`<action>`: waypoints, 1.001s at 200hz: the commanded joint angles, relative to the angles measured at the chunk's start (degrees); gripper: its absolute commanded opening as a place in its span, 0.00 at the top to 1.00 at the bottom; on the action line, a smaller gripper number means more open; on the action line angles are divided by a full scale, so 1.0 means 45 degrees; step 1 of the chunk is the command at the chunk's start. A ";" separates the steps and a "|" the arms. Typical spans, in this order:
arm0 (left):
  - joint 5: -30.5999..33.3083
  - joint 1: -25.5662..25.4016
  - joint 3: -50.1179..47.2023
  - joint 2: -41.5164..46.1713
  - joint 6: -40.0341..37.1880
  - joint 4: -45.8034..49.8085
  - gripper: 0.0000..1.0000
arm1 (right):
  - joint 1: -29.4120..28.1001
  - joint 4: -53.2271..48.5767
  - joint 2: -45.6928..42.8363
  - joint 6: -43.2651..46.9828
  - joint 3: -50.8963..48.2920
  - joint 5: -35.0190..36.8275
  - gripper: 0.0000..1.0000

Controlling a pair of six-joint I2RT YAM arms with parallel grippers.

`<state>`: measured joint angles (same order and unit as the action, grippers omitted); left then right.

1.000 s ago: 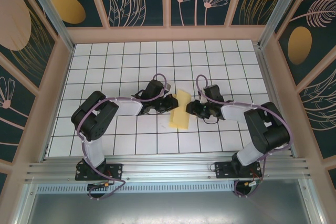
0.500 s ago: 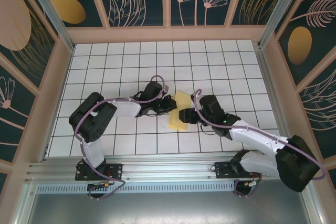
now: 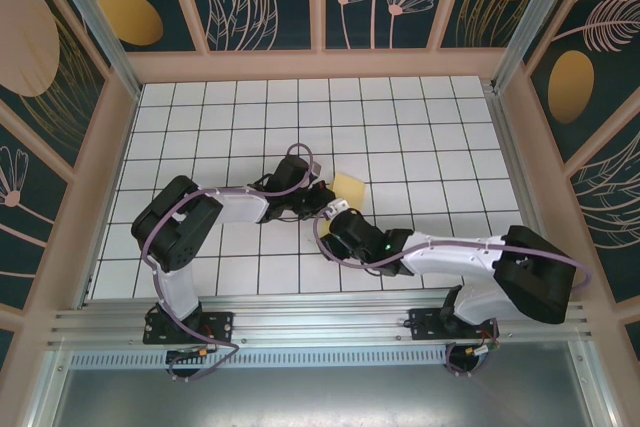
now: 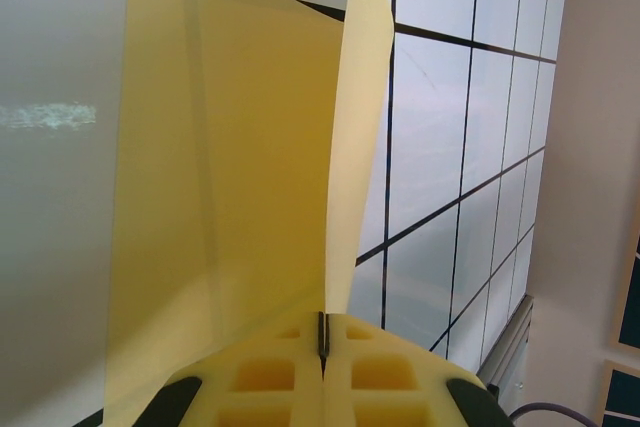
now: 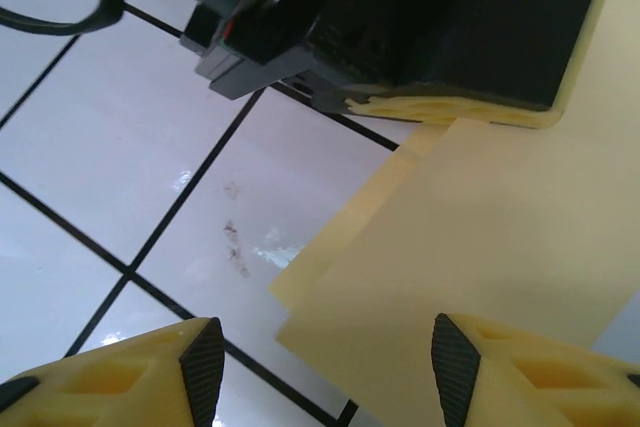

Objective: Fold a paper plane with a square sheet of paper (pick it up from the middle)
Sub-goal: Fold the triangle a second time at the center of the table.

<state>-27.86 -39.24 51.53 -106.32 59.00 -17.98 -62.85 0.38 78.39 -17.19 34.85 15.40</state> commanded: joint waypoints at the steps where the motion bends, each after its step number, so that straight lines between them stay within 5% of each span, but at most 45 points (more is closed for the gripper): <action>1: -0.0001 0.0091 0.0214 0.0153 0.0092 0.0338 1.00 | -0.0116 -0.0496 0.0452 0.0314 0.0678 0.1142 0.44; 120: 0.0143 0.0088 0.0492 0.0072 -0.0180 0.0868 0.99 | -0.0031 -0.1080 0.0446 -0.0119 0.0754 0.1091 0.96; 158: 0.0826 0.0093 0.0423 0.0570 -0.0444 0.1394 0.78 | 0.0517 -0.0976 -0.0091 -0.0338 0.0659 -0.0091 1.00; 200: 0.2866 0.0088 -0.0081 0.2312 -0.0837 0.2604 0.52 | 0.1839 0.0072 -0.1170 -0.0656 0.0023 -0.3144 1.00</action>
<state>-21.67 -39.27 52.18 -102.19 56.99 -10.55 -57.74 -2.61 76.64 -18.35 36.60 10.72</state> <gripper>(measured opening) 0.447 0.054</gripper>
